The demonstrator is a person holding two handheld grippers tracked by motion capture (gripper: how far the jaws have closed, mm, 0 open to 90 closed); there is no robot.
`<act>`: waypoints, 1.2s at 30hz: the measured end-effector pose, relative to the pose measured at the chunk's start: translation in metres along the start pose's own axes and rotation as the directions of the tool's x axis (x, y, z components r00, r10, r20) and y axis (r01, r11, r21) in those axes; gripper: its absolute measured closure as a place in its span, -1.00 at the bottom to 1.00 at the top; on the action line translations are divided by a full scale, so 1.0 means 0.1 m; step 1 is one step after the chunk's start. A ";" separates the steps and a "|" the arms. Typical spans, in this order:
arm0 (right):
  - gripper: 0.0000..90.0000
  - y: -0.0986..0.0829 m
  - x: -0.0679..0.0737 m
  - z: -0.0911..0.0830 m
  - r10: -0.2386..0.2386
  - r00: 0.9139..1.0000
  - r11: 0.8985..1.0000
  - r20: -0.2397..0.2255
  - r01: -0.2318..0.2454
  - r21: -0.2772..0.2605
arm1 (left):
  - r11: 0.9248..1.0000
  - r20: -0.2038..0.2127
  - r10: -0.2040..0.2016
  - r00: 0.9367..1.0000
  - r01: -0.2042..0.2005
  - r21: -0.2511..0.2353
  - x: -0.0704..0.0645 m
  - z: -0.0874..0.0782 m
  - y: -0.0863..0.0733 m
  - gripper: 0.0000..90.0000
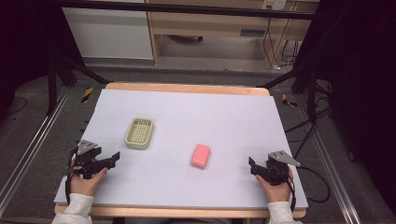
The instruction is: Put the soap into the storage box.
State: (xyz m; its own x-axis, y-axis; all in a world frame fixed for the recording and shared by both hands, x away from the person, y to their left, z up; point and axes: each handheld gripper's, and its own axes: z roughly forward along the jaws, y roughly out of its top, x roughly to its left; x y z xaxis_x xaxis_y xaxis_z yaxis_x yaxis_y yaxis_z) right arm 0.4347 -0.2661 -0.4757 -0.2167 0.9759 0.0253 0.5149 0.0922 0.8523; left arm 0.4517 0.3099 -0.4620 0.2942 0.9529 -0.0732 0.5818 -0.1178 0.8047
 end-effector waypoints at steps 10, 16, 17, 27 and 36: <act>-0.58 -0.03 0.06 0.00 -0.021 1.000 1.000 0.006 0.021 -0.018 | 1.000 0.018 0.018 1.000 -0.018 -0.013 -0.13 -0.03 0.05 -0.52; -0.58 -0.03 0.08 0.00 -0.025 1.000 1.000 -0.006 0.025 -0.011 | 1.000 0.028 0.026 0.999 -0.026 -0.015 -0.20 -0.03 0.06 -0.52; -0.58 -0.03 0.08 0.00 -0.028 1.000 1.000 -0.007 0.028 -0.011 | 1.000 0.028 0.020 0.999 -0.020 -0.020 -0.21 -0.03 0.07 -0.52; -0.54 -0.03 0.09 0.00 -0.031 0.999 0.999 -0.015 0.031 -0.012 | 0.999 0.057 0.044 0.997 -0.042 -0.032 -0.35 -0.05 0.12 -0.51; -0.54 -0.03 0.12 0.00 -0.035 0.999 0.999 -0.020 0.035 -0.003 | 0.998 0.087 0.042 0.995 -0.039 -0.040 -0.42 -0.05 0.15 -0.51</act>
State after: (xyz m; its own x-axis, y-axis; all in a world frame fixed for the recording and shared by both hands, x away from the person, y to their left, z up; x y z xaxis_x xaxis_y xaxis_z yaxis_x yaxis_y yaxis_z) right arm 0.4306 -0.2551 -0.4782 -0.2511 0.9679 0.0054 0.5046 0.1261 0.8541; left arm 0.4445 0.2699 -0.4437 0.3832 0.9192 -0.0904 0.5395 -0.1433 0.8297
